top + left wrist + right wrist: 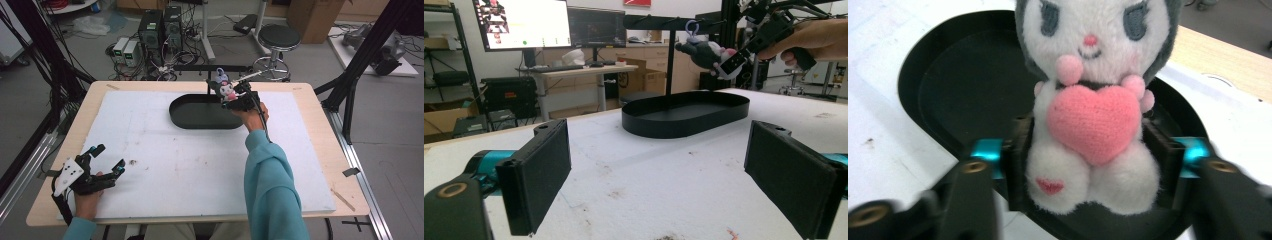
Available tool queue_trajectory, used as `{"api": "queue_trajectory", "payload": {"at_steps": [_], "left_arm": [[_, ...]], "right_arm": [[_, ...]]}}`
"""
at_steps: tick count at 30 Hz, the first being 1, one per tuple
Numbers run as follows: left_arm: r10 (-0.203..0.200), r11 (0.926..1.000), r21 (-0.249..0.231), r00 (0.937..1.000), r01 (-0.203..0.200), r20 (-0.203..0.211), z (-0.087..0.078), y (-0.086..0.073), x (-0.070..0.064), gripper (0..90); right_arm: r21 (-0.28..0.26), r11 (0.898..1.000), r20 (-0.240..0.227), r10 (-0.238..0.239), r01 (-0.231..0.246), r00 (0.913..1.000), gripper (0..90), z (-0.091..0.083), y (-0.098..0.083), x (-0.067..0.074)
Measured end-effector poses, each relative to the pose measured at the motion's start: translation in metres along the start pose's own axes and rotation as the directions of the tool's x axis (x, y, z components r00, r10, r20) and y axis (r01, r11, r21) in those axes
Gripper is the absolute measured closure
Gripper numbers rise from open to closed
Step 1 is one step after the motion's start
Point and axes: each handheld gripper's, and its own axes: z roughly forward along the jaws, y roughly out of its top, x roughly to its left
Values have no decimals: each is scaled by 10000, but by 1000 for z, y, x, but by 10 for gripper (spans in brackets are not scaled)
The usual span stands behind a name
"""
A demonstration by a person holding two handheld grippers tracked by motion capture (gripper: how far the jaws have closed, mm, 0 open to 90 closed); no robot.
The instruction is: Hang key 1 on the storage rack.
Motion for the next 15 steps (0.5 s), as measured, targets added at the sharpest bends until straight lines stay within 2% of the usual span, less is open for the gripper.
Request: {"api": "queue_trajectory", "payload": {"at_steps": [1, 2, 4, 6, 13, 15], "left_arm": [[0, 10000, 4, 10000, 0, 1, 0, 0, 0, 117], [4, 10000, 4, 10000, -4, 0, 0, 0, 0, 118], [8, 10000, 6, 10000, -8, 2, 0, 0, 0, 117], [17, 10000, 4, 10000, -17, 3, 0, 0, 0, 118], [2, 10000, 19, 10000, -2, 0, 0, 0, 0, 118], [2, 10000, 2, 10000, -2, 0, 0, 0, 0, 118]], "right_arm": [[-69, 10000, 113, 13, -12, 9999, 189, 0, 0, 1], [54, 9996, -76, 278, -278, 9996, 111, -1, -1, 1], [-10, 9995, -196, 307, -307, 9993, 98, -2, -1, 1], [-306, 9995, -286, 17, -26, 9996, 7, -6, 0, 1], [-681, 9968, -525, -466, 430, 9975, 7, -19, 2, 8], [-881, 9953, -639, -465, 408, 9969, 7, -24, 1, 8]]}}
